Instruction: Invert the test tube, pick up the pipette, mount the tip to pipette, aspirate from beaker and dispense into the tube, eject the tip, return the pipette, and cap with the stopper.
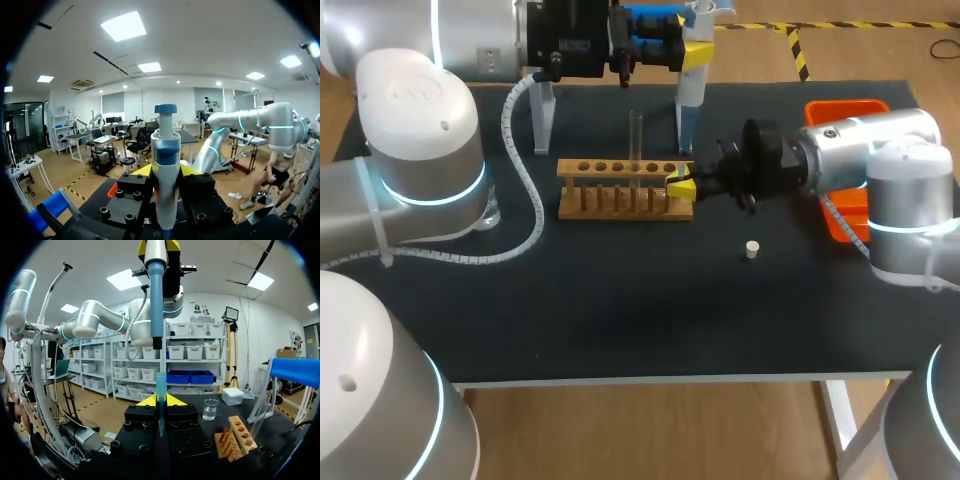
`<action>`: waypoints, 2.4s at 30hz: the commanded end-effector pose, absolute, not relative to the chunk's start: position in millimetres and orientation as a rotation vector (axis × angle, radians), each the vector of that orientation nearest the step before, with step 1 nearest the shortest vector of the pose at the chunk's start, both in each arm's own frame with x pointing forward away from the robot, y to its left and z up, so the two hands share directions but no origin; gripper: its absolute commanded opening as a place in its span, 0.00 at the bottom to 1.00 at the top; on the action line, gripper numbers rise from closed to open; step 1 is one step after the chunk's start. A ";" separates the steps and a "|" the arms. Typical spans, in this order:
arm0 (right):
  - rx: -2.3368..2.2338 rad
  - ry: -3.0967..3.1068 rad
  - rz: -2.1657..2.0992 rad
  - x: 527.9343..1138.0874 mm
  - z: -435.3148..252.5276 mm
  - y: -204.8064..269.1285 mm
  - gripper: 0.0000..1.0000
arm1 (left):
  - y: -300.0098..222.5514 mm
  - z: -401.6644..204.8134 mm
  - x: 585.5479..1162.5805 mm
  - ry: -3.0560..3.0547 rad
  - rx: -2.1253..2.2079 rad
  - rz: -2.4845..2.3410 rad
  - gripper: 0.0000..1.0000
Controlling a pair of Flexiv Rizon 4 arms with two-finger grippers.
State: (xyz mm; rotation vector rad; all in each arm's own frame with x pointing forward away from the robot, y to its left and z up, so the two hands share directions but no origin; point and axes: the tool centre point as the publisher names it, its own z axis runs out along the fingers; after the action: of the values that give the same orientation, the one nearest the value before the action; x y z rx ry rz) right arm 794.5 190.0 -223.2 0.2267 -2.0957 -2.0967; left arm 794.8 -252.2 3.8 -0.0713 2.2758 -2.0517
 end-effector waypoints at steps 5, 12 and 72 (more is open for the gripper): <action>0.221 -2.100 -2.108 793.9 -223.7 187.5 0.00 | -251.4 4.1 793.6 2.274 -0.073 -2.052 0.00; 0.226 -2.091 -2.119 793.0 -220.4 189.2 0.00 | -251.4 4.1 793.6 2.274 -0.073 -2.052 0.00; 0.214 -2.077 -2.110 792.4 -202.3 186.7 0.00 | -251.4 4.1 793.6 2.274 -0.073 -2.052 0.00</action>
State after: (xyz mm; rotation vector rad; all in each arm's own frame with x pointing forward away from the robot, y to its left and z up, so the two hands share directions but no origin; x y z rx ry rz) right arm 792.8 188.5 -204.1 0.2143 -2.0754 -2.1132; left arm 794.6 -251.9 4.0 -0.0716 2.2759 -2.0513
